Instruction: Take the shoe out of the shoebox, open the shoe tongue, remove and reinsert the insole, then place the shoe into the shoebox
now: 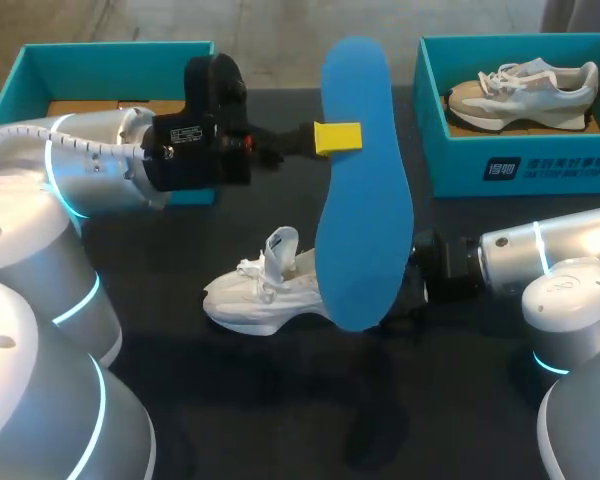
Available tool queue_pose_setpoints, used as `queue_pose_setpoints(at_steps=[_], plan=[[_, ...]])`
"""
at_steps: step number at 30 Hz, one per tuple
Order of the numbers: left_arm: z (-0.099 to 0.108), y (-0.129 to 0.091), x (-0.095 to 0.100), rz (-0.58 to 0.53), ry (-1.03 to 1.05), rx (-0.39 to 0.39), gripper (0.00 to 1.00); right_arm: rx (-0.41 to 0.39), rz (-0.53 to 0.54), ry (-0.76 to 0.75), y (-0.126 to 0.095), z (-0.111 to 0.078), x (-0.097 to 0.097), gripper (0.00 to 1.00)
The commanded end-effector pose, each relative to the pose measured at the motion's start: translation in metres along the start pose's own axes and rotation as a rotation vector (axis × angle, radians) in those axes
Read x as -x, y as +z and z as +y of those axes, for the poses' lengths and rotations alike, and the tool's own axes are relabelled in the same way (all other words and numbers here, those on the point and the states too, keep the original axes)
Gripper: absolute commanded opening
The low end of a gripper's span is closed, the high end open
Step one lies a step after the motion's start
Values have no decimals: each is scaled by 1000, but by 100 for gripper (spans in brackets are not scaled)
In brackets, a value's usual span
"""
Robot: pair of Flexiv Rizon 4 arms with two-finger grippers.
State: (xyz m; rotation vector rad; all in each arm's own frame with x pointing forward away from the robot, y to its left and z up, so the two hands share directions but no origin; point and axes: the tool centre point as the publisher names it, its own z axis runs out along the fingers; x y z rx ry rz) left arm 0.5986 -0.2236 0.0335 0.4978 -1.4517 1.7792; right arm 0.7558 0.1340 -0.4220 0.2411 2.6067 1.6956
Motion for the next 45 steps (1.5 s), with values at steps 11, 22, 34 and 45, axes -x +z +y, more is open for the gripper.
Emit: queue_pose_setpoints(at_steps=[11, 22, 34, 45], plan=[[1, 1, 0, 0, 0, -3, 0, -4, 0, 1, 2, 0, 1, 100], [1, 1, 0, 0, 0, -3, 0, -180, -10, -9, -19, 13, -13, 100], [1, 1, 0, 0, 0, -3, 0, -441, -61, 56, -49, 40, -20, 100], [1, 1, 0, 0, 0, -3, 0, -721, -86, 106, -57, 59, -19, 100]])
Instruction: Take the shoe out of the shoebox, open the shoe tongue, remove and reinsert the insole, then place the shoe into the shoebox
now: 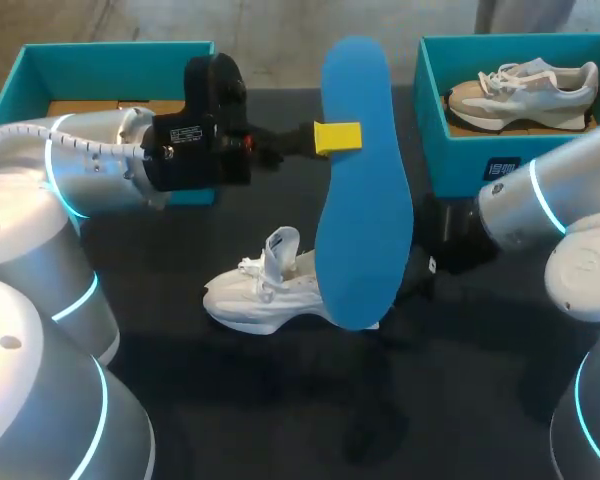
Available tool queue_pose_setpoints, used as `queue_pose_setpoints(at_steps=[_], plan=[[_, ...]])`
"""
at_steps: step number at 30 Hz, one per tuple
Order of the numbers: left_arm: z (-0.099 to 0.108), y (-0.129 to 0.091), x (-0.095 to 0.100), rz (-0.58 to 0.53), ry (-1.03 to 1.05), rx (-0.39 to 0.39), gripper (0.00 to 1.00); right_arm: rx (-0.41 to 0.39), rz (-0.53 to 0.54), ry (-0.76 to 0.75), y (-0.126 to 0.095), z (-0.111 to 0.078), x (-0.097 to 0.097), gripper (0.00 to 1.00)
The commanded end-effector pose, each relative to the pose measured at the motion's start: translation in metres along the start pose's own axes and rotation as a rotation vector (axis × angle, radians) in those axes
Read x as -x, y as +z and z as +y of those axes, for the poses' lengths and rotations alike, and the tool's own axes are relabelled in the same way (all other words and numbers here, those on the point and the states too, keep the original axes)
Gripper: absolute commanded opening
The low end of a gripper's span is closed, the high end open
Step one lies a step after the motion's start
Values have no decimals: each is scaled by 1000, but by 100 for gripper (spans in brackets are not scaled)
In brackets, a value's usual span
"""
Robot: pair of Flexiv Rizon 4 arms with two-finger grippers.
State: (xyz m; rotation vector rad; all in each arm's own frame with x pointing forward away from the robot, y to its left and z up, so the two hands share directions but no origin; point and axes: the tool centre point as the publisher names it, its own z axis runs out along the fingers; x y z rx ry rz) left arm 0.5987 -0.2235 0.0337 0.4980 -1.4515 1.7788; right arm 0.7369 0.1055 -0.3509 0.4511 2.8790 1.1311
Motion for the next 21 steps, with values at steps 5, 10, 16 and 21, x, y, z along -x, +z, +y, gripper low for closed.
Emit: queue_pose_setpoints(at_steps=[5, 10, 16, 21], plan=[[1, 1, 0, 0, 1, -3, 0, -373, -34, -26, -8, 7, 1, 100], [1, 1, 0, 0, 1, -3, 0, -421, -68, -38, -15, 7, 0, 100], [1, 1, 0, 0, 1, -3, 0, -471, -67, -51, -20, 6, 0, 100], [1, 1, 0, 0, 1, -3, 0, -522, -77, -45, -21, 9, 1, 100]])
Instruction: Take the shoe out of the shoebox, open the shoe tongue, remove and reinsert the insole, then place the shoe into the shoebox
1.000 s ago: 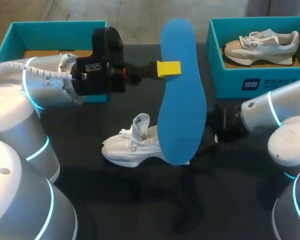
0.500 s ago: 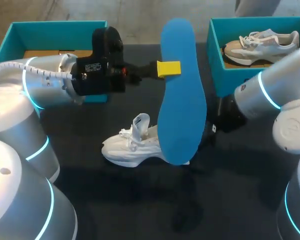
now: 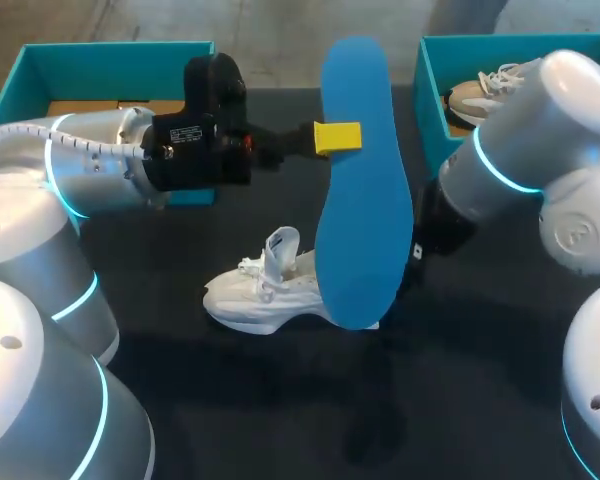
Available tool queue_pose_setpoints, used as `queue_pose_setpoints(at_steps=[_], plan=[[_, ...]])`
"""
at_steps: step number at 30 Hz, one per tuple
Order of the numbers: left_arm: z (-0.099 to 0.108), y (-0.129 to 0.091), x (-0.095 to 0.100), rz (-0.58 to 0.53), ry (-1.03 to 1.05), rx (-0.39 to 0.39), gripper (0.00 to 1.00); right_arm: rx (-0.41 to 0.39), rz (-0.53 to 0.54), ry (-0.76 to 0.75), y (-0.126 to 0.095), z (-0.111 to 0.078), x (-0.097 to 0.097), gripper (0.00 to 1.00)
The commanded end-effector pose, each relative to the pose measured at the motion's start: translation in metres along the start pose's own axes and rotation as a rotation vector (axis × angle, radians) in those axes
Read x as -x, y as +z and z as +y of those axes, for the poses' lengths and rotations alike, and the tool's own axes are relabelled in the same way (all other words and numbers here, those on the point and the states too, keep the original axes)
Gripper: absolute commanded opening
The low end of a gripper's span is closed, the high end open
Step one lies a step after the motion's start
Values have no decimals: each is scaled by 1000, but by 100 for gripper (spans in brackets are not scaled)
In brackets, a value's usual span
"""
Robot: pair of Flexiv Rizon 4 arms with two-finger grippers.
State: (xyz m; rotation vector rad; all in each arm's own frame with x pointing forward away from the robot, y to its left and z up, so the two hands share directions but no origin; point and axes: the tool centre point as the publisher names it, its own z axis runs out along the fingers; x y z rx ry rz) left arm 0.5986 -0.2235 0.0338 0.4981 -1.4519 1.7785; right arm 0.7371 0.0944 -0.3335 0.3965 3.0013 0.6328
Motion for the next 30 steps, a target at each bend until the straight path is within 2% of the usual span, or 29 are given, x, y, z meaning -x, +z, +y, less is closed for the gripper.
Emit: queue_pose_setpoints(at_steps=[1, 19, 30], plan=[[1, 1, 0, 0, 1, -4, 0, -207, -6, 11, -2, 5, 1, 100], [1, 1, 0, 0, 1, -4, 0, -271, -8, 10, -13, 10, -1, 100], [1, 1, 0, 0, 1, -4, 0, -276, -12, -6, -14, 14, 1, 100]])
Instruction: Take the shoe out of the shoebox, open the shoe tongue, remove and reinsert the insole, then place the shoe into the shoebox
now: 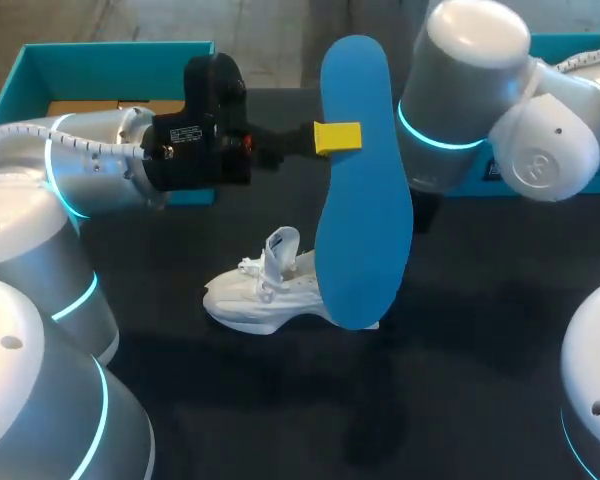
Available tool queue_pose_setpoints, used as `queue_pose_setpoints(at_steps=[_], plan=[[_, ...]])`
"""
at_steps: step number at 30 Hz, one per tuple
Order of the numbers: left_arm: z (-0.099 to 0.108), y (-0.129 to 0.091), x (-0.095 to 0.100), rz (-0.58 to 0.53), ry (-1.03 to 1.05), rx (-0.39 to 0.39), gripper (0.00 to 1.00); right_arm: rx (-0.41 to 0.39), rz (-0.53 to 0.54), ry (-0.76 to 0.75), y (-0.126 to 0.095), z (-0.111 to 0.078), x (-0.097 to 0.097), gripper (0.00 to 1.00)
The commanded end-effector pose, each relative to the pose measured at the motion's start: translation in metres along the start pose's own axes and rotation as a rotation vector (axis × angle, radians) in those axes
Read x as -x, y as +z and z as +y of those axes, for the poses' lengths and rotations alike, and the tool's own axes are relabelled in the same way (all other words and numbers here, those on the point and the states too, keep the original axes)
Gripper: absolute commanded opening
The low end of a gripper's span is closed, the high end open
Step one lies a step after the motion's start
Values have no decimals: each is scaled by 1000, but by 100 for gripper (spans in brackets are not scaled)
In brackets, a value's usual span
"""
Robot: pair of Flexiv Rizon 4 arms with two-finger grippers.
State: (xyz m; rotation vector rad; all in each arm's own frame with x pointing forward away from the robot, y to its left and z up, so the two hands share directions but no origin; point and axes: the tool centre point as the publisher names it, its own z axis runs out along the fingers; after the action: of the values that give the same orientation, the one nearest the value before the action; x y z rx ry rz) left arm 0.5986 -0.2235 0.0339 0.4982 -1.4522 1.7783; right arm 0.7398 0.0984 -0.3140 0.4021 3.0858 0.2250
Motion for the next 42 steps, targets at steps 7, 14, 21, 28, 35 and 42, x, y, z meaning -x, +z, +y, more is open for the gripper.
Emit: queue_pose_setpoints(at_steps=[7, 14, 21, 28, 35, 42], plan=[[1, 1, 0, 0, 1, -4, 0, -36, -13, -27, 0, 7, -1, 100], [1, 1, 0, 0, 1, -4, 0, -44, -19, -42, 1, 14, -3, 100], [1, 1, 0, 0, 1, -4, 0, -48, -25, -22, 3, 15, -1, 100], [1, 1, 0, 0, 1, -4, 0, -48, -25, -22, 3, 15, -1, 100], [1, 1, 0, 0, 1, -4, 0, -48, -25, -22, 3, 15, -1, 100], [1, 1, 0, 0, 1, -4, 0, -48, -25, -22, 3, 15, -1, 100]])
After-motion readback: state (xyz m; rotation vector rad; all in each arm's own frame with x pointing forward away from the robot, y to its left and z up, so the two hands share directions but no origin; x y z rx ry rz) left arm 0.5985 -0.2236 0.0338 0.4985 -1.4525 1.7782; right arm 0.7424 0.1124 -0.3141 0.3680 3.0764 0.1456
